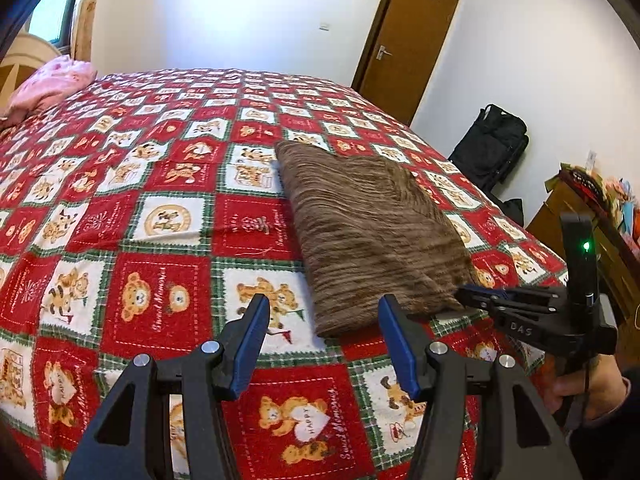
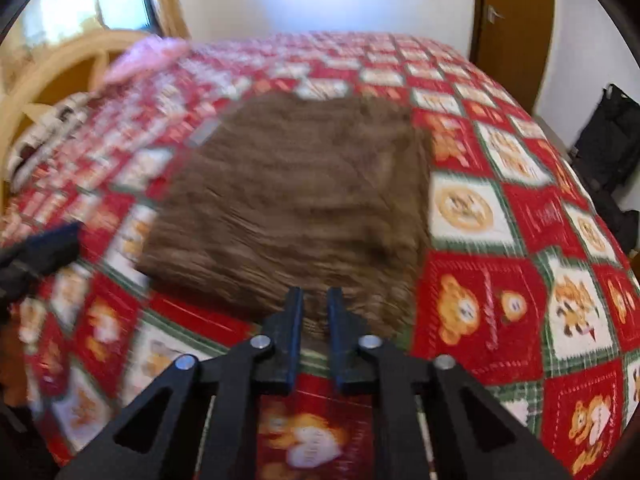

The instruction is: Fold small clothes

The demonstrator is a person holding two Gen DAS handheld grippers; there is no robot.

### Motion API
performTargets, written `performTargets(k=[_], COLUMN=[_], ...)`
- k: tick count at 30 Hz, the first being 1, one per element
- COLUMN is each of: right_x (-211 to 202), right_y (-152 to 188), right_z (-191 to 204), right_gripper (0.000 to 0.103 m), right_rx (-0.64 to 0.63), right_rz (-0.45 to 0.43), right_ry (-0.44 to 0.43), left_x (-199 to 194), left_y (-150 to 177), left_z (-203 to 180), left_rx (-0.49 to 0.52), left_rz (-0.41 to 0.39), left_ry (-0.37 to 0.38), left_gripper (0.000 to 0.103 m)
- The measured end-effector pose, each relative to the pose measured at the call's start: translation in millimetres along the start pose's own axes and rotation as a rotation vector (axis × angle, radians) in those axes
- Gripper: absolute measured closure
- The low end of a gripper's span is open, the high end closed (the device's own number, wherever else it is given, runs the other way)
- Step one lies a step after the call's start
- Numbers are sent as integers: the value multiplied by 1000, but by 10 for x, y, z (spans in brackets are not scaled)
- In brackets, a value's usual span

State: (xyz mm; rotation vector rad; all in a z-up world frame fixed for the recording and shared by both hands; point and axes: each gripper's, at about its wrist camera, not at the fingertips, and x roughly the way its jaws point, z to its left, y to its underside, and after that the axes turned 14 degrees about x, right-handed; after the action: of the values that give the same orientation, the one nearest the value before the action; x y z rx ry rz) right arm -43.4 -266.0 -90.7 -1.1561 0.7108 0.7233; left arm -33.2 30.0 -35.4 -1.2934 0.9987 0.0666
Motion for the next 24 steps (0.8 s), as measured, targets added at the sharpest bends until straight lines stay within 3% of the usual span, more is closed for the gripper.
performTargets(k=[5,8,11,14,17,20,24], right_x=[-114,-340,-426,-207,153,402,320], right_y=[-40,-118,-328,-542,-622,-645,-717], right_z=[-291,-145,22,225,237,16,-284], right_gripper=[100,90,90,89,92,99,101], right_rx=[72,36,22,-30,-48,-20,134], right_rz=[-1,-80,-151,-148,-78,-90,-66], right_ry=[46,25,-10,-16,-2,99,-20], left_x=[113,263,420,587,708,726,613], left_y=[-112,-189,-211,-173,-69,37,-35], left_z=[98,58,-31,-93,-114,-44,-6], left_rx=[-16,-5,18,42,72,66,107], left_rz=[0,7,27,77,140,142,154], left_ry=[10,3,-36,-45,-62,-37,-23], left_gripper=[45,45,45,45,45,45,45])
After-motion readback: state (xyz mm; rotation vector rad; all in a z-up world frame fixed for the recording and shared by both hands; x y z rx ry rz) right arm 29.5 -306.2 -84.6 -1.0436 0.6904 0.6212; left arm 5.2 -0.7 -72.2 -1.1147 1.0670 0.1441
